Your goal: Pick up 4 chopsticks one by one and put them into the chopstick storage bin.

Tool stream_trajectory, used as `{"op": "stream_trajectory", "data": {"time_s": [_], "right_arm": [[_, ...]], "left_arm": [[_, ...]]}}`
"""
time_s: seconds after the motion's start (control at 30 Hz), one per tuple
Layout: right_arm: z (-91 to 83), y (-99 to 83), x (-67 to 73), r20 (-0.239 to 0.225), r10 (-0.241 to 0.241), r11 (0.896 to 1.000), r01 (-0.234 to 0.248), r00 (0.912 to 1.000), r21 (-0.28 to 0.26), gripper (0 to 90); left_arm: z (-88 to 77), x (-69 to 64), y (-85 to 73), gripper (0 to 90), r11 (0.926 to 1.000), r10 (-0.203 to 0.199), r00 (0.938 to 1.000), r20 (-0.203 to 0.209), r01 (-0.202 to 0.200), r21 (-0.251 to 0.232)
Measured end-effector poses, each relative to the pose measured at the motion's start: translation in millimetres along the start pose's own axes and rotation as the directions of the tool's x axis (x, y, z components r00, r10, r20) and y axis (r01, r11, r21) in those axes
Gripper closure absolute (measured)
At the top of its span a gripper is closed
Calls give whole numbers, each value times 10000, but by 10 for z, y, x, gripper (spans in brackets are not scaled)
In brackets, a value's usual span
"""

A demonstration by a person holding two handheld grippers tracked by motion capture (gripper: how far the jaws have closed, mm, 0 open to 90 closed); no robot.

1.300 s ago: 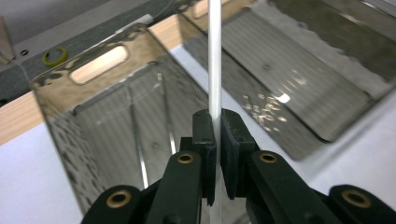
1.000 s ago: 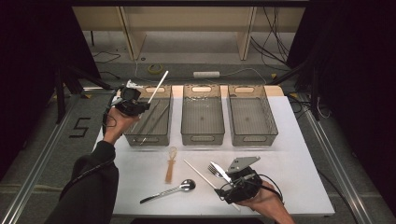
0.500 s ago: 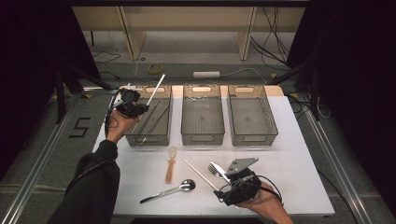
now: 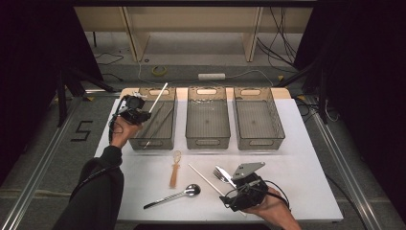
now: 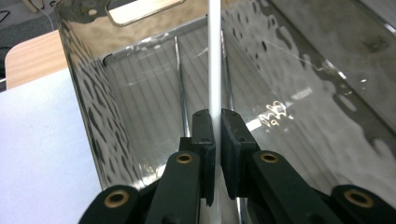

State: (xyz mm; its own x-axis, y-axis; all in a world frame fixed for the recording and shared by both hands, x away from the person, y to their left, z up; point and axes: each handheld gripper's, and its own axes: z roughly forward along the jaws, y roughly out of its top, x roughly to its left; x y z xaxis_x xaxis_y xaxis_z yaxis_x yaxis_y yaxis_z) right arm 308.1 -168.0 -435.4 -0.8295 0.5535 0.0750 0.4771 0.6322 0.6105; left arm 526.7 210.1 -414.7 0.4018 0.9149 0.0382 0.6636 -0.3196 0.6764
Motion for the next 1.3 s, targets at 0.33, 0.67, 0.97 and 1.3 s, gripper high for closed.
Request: {"op": "stream_trajectory", "data": {"time_s": [0.33, 0.67, 0.97, 1.3], "right_arm": [[-5, -3, -4, 14, 4, 10000, -4, 10000, -34, 289], [-24, -3, -34, 223, 181, 9996, -186, 9996, 214, 311], [3, 11, -40, 570, 360, 9892, -437, 9977, 1401, 375], [72, 14, 27, 544, 381, 9688, -502, 9978, 2429, 497]], "left_arm": [[-81, -27, 11, 611, 9995, -287, 9988, 408, 293, -146], [-347, -223, -48, 409, 9969, -364, 9884, 1478, 462, -631], [-657, -447, -229, 322, 9910, 245, 9781, 2067, 34, -1336], [-841, -670, -456, 260, 9857, 1008, 9642, 2451, -633, -1562]]}}
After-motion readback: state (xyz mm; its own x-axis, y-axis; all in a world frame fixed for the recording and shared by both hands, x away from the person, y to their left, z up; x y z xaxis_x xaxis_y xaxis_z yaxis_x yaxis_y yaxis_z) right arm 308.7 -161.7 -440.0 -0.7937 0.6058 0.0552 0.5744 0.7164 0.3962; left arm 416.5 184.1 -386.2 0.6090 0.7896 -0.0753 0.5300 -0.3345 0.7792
